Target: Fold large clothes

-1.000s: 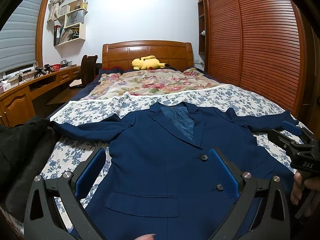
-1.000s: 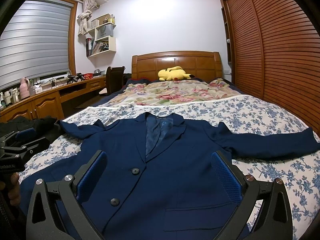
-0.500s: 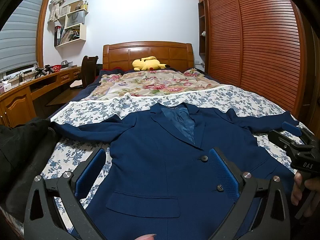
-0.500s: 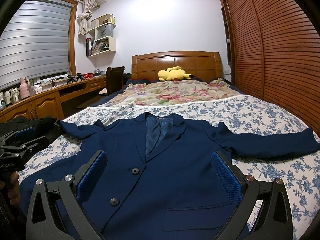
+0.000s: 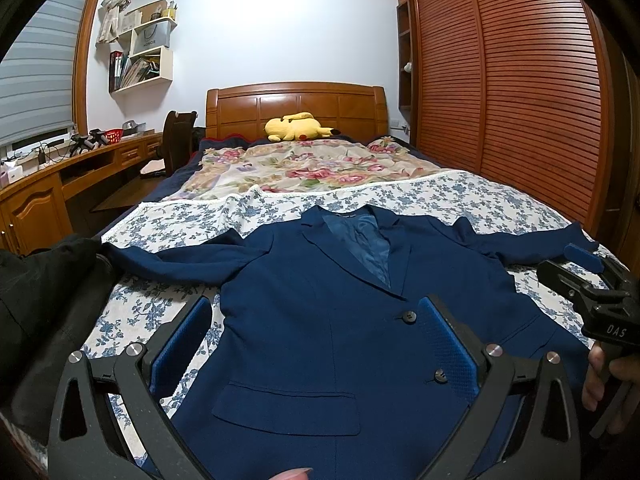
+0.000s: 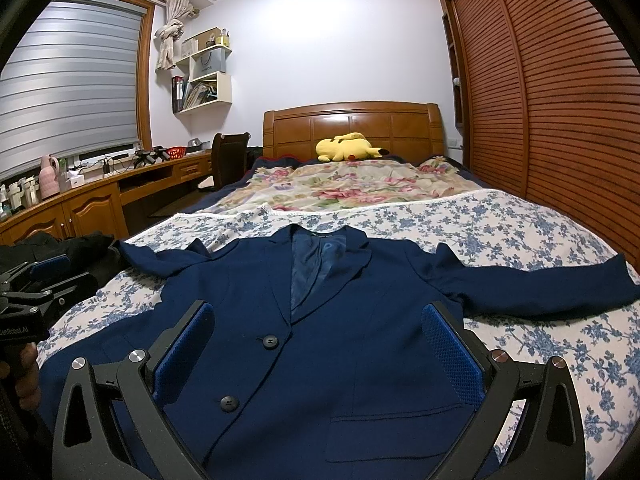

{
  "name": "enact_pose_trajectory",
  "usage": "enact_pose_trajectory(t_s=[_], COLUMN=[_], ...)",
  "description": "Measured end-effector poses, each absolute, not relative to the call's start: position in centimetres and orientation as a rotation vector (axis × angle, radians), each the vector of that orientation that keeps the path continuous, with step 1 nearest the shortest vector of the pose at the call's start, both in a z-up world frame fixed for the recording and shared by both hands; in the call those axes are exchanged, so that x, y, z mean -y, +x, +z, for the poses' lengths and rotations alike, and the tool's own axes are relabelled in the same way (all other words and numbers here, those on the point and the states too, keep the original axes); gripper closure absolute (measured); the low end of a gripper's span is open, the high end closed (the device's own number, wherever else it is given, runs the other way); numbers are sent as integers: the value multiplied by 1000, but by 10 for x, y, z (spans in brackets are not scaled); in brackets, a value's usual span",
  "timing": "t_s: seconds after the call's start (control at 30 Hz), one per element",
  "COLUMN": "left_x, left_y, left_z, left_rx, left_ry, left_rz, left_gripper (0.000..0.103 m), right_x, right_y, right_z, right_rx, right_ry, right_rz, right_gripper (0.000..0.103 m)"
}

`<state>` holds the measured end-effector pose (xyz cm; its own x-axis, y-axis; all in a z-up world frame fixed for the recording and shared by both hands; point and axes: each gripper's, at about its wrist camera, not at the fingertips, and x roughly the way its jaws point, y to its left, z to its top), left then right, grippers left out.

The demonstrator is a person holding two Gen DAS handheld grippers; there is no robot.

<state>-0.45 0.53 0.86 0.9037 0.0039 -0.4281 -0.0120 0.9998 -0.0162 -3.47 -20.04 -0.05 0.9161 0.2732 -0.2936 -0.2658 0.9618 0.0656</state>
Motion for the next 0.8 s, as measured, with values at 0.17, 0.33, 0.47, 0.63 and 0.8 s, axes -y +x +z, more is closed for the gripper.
enact_pose_trajectory(t_s=[0.17,0.33,0.47,0.63,0.8], left_x=[-6,-7,-6,-5,-6], left_y=[-5,-6,-6,-7,-7], left_z=[10,9,9,8,8], left_rx=[-442,-438,-437,-439,-442], left_ry=[-17,-17,-19,-19,-18], left_rz=[10,9,10,11,12], left_gripper=[0,0,0,0,0], right_x=[199,198,198,198,198], right_y=[-35,-36,-35,-34,-35], right_z=[0,-1,-1,-2,-3], right_rx=[-305,-304,-303,-305,-307], right_ry=[24,22,21,21,18], right_rz=[277,275,274,275,278], right_gripper=[0,0,0,0,0])
